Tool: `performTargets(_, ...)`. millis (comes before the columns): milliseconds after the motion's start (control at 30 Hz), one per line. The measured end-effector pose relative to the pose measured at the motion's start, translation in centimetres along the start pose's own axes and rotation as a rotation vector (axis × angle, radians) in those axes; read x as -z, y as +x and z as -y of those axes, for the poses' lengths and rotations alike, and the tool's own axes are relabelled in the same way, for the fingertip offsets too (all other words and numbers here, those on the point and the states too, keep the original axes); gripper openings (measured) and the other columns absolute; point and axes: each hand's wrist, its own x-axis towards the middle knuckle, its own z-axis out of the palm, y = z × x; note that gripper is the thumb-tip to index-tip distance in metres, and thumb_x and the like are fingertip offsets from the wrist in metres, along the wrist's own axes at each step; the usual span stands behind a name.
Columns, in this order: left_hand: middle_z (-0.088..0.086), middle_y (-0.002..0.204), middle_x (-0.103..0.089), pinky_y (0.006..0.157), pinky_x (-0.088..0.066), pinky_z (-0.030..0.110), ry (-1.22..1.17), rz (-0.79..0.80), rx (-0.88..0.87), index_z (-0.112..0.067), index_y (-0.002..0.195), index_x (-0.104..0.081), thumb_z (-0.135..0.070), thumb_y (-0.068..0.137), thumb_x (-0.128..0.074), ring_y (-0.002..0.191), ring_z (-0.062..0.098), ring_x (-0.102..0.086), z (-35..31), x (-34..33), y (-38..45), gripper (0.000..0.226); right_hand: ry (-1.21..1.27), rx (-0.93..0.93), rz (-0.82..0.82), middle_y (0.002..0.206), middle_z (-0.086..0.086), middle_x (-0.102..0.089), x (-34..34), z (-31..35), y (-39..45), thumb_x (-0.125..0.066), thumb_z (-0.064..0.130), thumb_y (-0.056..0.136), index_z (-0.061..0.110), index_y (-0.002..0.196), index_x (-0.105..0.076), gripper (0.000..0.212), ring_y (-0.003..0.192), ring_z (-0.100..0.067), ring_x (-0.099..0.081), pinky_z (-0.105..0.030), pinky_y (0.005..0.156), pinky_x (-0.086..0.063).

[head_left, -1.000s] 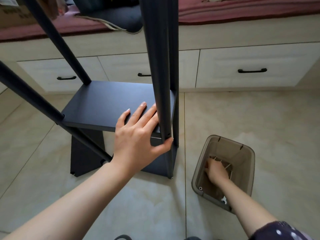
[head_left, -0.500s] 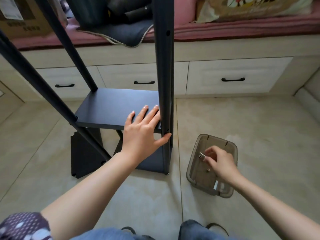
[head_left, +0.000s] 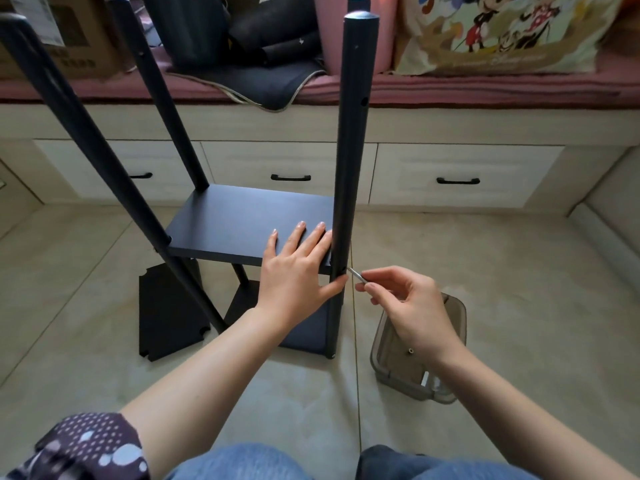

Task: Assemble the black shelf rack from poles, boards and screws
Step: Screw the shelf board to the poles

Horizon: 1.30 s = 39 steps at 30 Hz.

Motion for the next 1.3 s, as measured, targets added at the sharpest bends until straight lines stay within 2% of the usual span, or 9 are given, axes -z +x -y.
performTargets(567, -0.008, 0.162, -0.030, 0.122, -0.017, 0.053, 0.014, 0.019, -0.010, -0.030, 0.156, -0.032, -0.074, 0.090, -0.041, 0.153, 0.021, -0.022, 0.3, -0.5, 0.1, 0.080, 0.019, 0.035, -0.053, 0.089, 0.006, -0.076, -1.4, -0.8, 0.6, -0.070, 0.008, 0.088, 0.015, 0.101, -0.075, 0.016, 0.086, -0.006, -0.072, -0.022, 0.078, -0.057)
performTargets(767, -0.008, 0.165, -0.024, 0.122, -0.015, 0.053, 0.024, 0.071, -0.028, -0.028, 0.158, -0.027, -0.076, 0.089, -0.026, 0.154, 0.021, -0.017, 0.4, 0.0, 0.0, 0.085, -0.007, 0.042, -0.052, 0.092, 0.007, -0.075, -1.9, -0.7, 1.1, -0.071, 0.009, 0.088, 0.017, 0.102, -0.075, 0.016, 0.087, -0.005, -0.071, -0.027, 0.081, -0.059)
performTargets(867, -0.007, 0.166, -0.021, 0.124, -0.011, 0.048, -0.002, 0.082, -0.071, -0.025, 0.159, -0.024, -0.067, 0.094, -0.043, 0.155, 0.020, -0.013, 0.8, 0.3, -0.3, 0.080, -0.037, 0.050, -0.049, 0.091, 0.007, -0.075, -1.8, -0.6, 1.2, -0.071, 0.010, 0.088, 0.017, 0.100, -0.075, 0.014, 0.088, -0.005, -0.071, -0.032, 0.082, -0.059)
performTargets(933, -0.002, 0.161, -0.035, 0.125, -0.016, 0.044, -0.127, 0.002, -0.085, -0.018, 0.156, -0.034, -0.044, 0.095, -0.060, 0.152, 0.020, -0.024, 0.8, 0.4, -1.1, 0.071, -0.042, 0.049, -0.045, 0.091, 0.006, -0.076, -1.9, -0.5, 1.4, -0.071, 0.010, 0.088, 0.016, 0.100, -0.075, 0.014, 0.088, -0.006, -0.072, -0.036, 0.083, -0.059)
performTargets(1000, 0.004, 0.141, -0.060, 0.119, -0.031, 0.042, -0.334, -0.228, -0.060, -0.009, 0.141, -0.056, -0.018, 0.087, -0.068, 0.139, 0.022, -0.048, 0.5, 0.5, -2.5, 0.055, -0.035, 0.046, -0.044, 0.091, 0.006, -0.076, -2.1, -0.4, 1.6, -0.071, 0.010, 0.088, 0.015, 0.100, -0.075, 0.013, 0.089, -0.007, -0.072, -0.038, 0.084, -0.059)
performTargets(1100, -0.004, 0.098, -0.069, 0.093, -0.051, 0.030, -0.595, -0.523, 0.042, -0.012, 0.105, -0.068, -0.013, 0.084, -0.062, 0.097, 0.018, -0.066, -0.4, 0.1, -4.8, 0.022, -0.045, 0.051, -0.038, 0.092, 0.006, -0.076, -2.3, -0.3, 1.8, -0.071, 0.012, 0.088, 0.015, 0.102, -0.074, 0.014, 0.090, -0.006, -0.071, -0.038, 0.084, -0.059)
performTargets(1167, -0.013, 0.077, -0.060, 0.071, -0.048, 0.019, -0.795, -0.472, 0.243, -0.023, 0.086, -0.059, -0.022, 0.084, -0.064, 0.075, 0.010, -0.061, -1.1, 0.0, -5.7, 0.005, -0.050, 0.051, -0.037, 0.090, 0.006, -0.076, -2.3, -0.4, 2.0, -0.072, 0.013, 0.087, 0.015, 0.100, -0.074, 0.013, 0.088, -0.006, -0.071, -0.037, 0.084, -0.059)
performTargets(1200, -0.013, 0.071, -0.059, 0.065, -0.046, 0.016, -0.891, -0.371, 0.376, -0.025, 0.080, -0.056, -0.027, 0.085, -0.067, 0.070, 0.008, -0.059, -1.3, -0.1, -5.8, 0.012, -0.051, 0.051, -0.037, 0.089, 0.006, -0.075, -2.4, -0.4, 2.0, -0.073, 0.014, 0.087, 0.015, 0.098, -0.073, 0.011, 0.088, -0.006, -0.071, -0.036, 0.083, -0.059)
performTargets(1300, -0.011, 0.075, -0.071, 0.068, -0.052, 0.017, -1.219, -0.020, 0.685, -0.022, 0.082, -0.066, -0.030, 0.088, -0.074, 0.077, 0.007, -0.067, -1.2, -0.6, -5.2, 0.013, -0.080, 0.060, -0.037, 0.086, 0.007, -0.074, -2.1, -0.6, 2.2, -0.077, 0.018, 0.084, 0.017, 0.093, -0.073, 0.010, 0.084, -0.005, -0.071, -0.027, 0.078, -0.057)
